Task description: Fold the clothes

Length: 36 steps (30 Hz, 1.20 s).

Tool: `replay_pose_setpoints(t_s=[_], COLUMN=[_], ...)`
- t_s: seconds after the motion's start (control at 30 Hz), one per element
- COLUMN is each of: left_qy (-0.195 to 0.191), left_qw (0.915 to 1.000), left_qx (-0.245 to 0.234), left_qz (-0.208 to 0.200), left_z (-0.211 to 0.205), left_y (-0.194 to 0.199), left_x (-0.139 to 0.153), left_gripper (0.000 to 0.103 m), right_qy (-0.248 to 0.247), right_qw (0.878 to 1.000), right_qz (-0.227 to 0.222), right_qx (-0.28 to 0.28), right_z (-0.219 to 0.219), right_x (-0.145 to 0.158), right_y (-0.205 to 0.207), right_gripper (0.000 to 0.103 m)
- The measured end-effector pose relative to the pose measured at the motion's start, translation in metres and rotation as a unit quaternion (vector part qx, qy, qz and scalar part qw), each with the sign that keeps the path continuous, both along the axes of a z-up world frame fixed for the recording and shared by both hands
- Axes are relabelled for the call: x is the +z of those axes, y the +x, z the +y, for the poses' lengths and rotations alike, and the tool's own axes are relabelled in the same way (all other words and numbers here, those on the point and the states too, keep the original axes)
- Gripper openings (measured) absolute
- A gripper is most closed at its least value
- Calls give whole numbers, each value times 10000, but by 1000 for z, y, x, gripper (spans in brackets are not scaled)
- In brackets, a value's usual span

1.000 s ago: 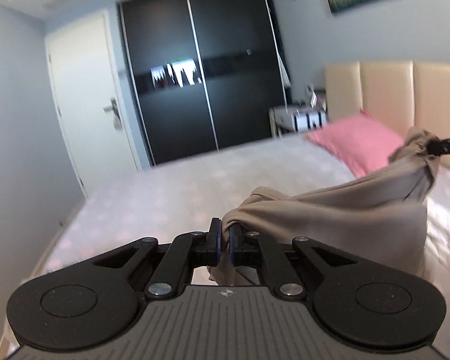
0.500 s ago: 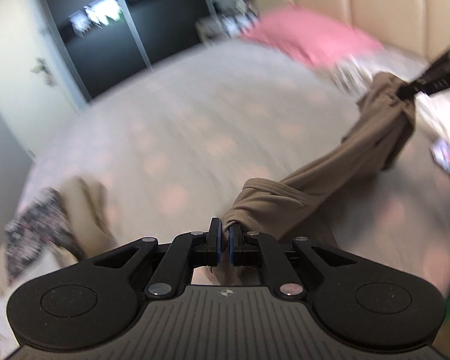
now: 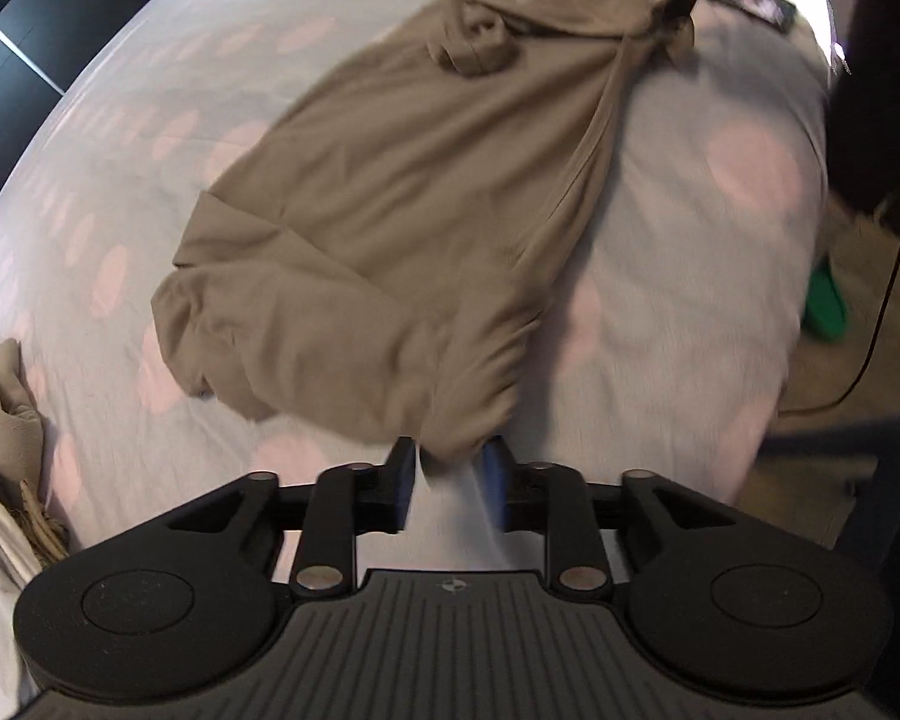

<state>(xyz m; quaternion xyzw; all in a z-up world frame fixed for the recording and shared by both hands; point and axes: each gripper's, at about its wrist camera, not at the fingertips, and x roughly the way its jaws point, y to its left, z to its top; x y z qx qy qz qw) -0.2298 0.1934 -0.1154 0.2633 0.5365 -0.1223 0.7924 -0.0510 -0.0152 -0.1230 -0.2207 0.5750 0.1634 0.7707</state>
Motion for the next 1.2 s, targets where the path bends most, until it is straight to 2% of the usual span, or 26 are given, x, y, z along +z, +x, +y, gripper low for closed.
replay_pose_setpoints(t_s=[0.07,0.1,0.13,0.2,0.33,0.47,0.57,0.67,0.73,0.8,0.83,0.93,1.03,1.2], left_qy=[-91,-137,-183,-367,-531,-411,-440,-520,-622,-729,-782,-967,-1154,-1397], left_qw=[9999,9998,9997,9989,9975,9983,9983,9982,9977,9970,9966,9950,9931,9902], left_qx=[47,71,95,-1,-199,-298,-272,-206,-198,-195,-194,-193,-107,-60], left_qz=[-71,-106,-142,-280,-429,-269,-259,-203,-181,-162,-152,-126,-167,43], left_z=[2,3,3,4,-1,-7,-7,-4,-2,1,2,7,13,26], left_y=[-2,-3,-5,-2,5,16,22,26,25,24,24,23,26,35], left_x=[4,6,9,15,20,9,4,-2,-2,-1,-1,1,8,18], left_gripper=[30,35,43,48,49,44,44,42,42,42,42,42,43,43], right_qy=[12,100,252,580,1084,1382,1457,1301,1090,937,890,914,858,842], right_qw=[9998,9995,9989,9970,9914,9872,9844,9854,9875,9890,9895,9901,9905,9867], right_qz=[-95,-154,-201,-358,-725,-753,-818,-853,-869,-868,-872,-970,-1076,-1141], right_qx=[-179,-270,-335,-375,-81,275,548,695,742,745,730,453,-78,-790], right_z=[-10,-15,-19,-24,-11,16,41,59,66,65,64,49,24,-20], right_x=[1,3,7,18,36,41,39,27,17,9,5,13,24,37], right_y=[1,1,1,0,-2,0,2,8,12,16,19,23,32,47], right_gripper=[27,27,27,28,32,42,49,50,45,19,2,0,0,0])
